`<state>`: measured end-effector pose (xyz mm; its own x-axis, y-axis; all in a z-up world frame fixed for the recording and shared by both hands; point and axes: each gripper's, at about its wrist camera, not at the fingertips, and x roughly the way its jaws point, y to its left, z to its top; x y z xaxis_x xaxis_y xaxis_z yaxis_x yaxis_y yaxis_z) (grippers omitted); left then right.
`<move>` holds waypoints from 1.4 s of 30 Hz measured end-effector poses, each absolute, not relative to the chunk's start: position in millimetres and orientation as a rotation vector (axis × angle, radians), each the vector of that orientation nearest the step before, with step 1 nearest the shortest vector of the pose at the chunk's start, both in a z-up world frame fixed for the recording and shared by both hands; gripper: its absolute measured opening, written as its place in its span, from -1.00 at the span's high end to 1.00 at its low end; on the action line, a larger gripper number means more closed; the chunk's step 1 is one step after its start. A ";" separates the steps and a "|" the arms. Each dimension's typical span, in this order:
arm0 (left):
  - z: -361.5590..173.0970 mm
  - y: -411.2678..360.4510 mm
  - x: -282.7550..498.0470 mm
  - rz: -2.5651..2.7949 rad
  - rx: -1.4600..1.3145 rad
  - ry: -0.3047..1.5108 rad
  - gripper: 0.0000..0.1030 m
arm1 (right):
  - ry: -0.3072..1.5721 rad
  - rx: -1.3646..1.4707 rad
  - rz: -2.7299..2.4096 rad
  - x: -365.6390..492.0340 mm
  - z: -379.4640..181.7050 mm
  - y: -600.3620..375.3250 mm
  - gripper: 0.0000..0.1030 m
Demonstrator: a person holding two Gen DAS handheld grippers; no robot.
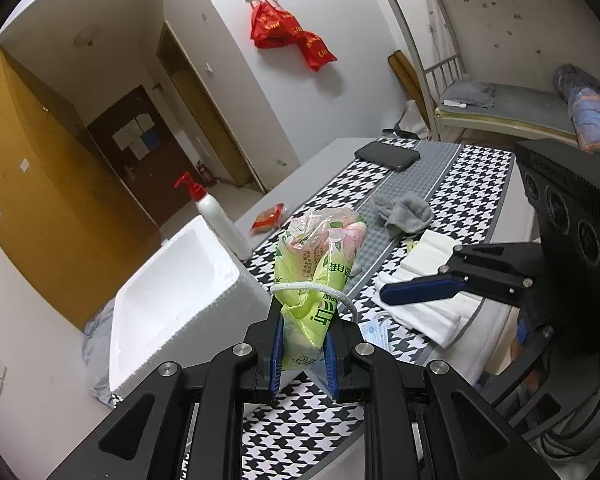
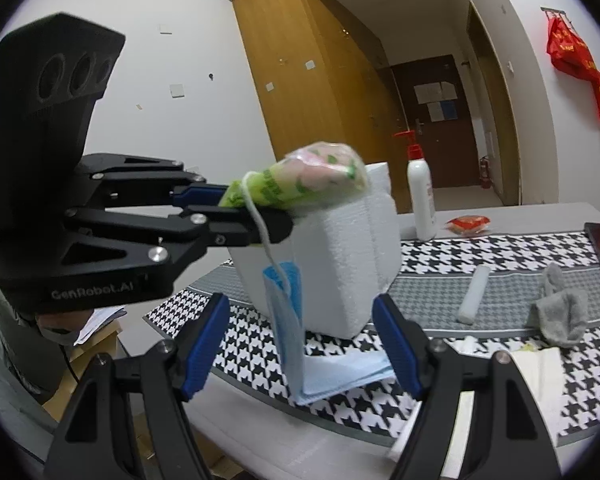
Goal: Organize soft objects
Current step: 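Grasp the blue face mask with the right gripper, then carry the blue mask over the white foam box with the right gripper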
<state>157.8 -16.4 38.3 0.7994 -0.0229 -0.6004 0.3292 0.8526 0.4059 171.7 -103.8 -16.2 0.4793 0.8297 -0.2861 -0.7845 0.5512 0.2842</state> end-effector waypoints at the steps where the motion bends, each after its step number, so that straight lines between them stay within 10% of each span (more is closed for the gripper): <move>1: 37.5 -16.5 156.7 -0.200 0.524 0.623 0.64 | 0.414 0.118 0.994 170.6 -16.8 -101.5 -0.51; 6: 36.6 -19.7 152.9 -0.210 0.530 0.627 0.64 | 0.420 0.124 1.017 170.5 -19.1 -94.7 -0.30; 12: 37.2 -13.0 152.7 -0.196 0.523 0.626 0.64 | 0.483 0.100 1.014 176.6 -23.3 -84.0 0.86; 42: 35.5 23.3 135.7 -0.122 0.362 0.560 0.64 | 0.386 0.109 0.828 209.5 32.6 -138.1 0.92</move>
<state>135.7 23.3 35.5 0.8421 -0.0153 -0.5391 0.2105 0.9297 0.3024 209.5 -138.1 32.6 0.6110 0.7358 -0.2919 -0.6965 0.6750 0.2434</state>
